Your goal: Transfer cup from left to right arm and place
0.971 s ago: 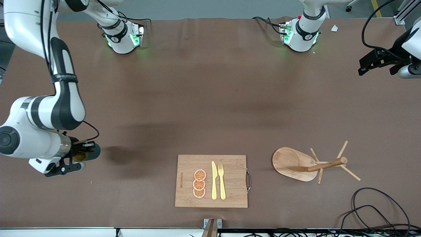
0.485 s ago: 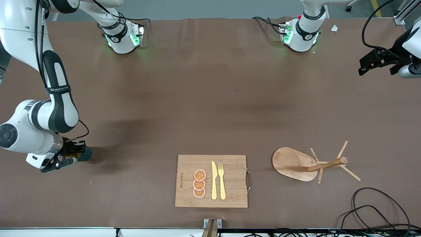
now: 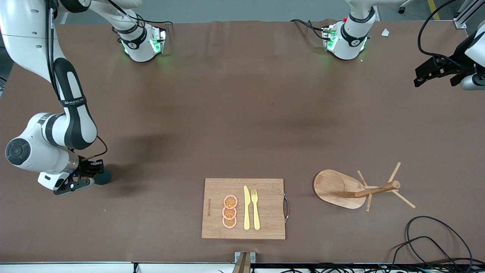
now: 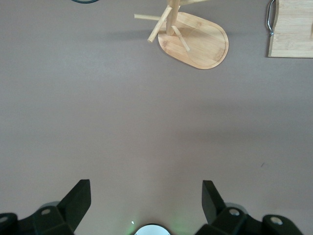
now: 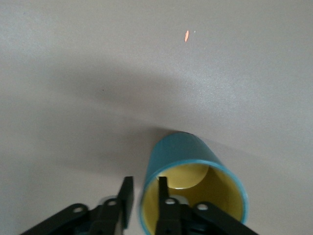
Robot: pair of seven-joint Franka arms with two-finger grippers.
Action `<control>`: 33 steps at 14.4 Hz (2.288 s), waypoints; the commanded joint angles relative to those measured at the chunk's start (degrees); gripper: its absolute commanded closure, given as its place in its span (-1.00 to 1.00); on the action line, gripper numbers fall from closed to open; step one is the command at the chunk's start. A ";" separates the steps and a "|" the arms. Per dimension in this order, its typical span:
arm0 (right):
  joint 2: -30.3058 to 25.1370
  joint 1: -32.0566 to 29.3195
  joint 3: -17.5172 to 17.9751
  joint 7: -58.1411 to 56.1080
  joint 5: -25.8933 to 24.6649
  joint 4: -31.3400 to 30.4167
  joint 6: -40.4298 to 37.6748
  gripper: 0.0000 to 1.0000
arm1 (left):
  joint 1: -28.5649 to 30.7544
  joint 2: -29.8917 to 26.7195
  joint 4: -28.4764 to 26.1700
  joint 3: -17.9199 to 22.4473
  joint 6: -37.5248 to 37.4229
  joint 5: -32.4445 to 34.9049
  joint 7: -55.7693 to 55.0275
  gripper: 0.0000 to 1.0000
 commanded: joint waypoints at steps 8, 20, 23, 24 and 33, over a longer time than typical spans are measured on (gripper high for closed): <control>-13.95 -1.01 0.35 6.42 -0.04 1.12 -7.93 -1.00 | 0.16 -0.02 0.56 -0.23 -0.51 1.01 1.05 -1.00; -31.62 -1.54 0.26 22.79 -1.62 3.58 -27.63 -1.00 | 0.42 -0.02 0.56 -0.14 -0.95 1.01 1.13 -1.00; -34.09 -1.54 0.26 22.70 -2.77 3.84 -30.51 -1.00 | 0.33 -0.02 0.56 -0.23 -0.95 1.01 1.13 -1.00; -34.44 -1.45 0.35 22.87 -2.95 4.02 -31.14 -1.00 | 0.33 -0.11 0.56 -0.23 -0.95 1.01 1.22 -1.00; -35.15 -1.63 0.26 22.70 -2.95 5.17 -32.20 -1.00 | 0.16 0.07 1.61 -0.23 -0.95 0.92 1.31 -1.00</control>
